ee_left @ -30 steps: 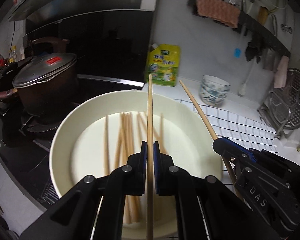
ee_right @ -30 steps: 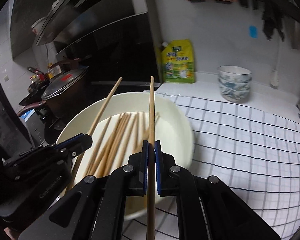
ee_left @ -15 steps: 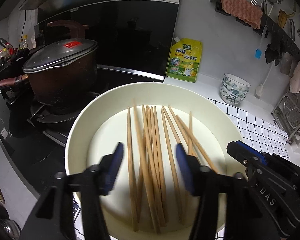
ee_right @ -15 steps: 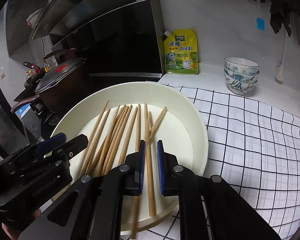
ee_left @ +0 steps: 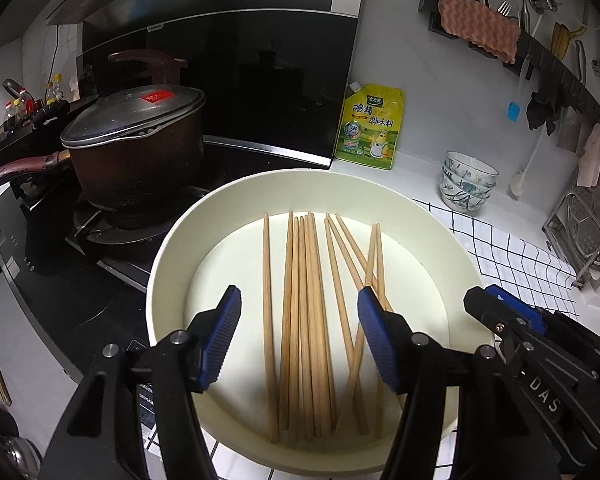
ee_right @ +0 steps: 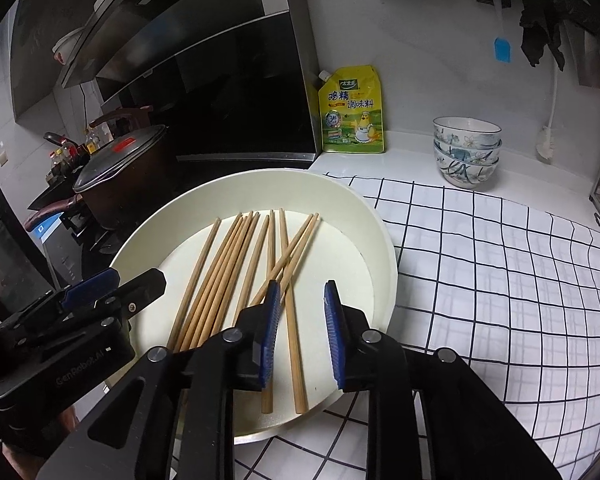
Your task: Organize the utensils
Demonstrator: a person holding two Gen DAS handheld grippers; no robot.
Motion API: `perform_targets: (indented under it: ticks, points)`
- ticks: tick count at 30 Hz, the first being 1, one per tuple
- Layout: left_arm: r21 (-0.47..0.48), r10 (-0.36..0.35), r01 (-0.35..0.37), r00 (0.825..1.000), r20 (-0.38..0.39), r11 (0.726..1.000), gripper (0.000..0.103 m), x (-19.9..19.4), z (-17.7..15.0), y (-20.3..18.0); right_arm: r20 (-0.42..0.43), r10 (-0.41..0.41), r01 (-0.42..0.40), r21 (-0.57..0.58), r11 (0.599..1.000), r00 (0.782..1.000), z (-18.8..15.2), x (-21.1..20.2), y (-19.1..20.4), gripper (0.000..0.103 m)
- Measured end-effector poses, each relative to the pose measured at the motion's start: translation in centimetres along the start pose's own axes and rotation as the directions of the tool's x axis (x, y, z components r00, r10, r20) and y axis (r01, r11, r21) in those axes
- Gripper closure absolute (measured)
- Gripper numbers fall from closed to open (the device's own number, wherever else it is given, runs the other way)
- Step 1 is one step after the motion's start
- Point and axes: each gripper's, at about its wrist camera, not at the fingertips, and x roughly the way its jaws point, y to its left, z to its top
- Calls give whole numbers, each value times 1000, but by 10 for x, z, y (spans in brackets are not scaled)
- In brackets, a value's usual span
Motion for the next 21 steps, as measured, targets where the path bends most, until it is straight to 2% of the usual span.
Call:
perform_targets:
  ticks: [3,21]
  points:
    - [10,6,-6,1000,11,1000,38,-5,-1,-2,8,-3,3,1,1000,1000,-1,-4,-1,79]
    - [30,13,-14,1000,26,999,37,-19,-6,-9,39,-14,13,24,1000,999,-10,-26,-10,71]
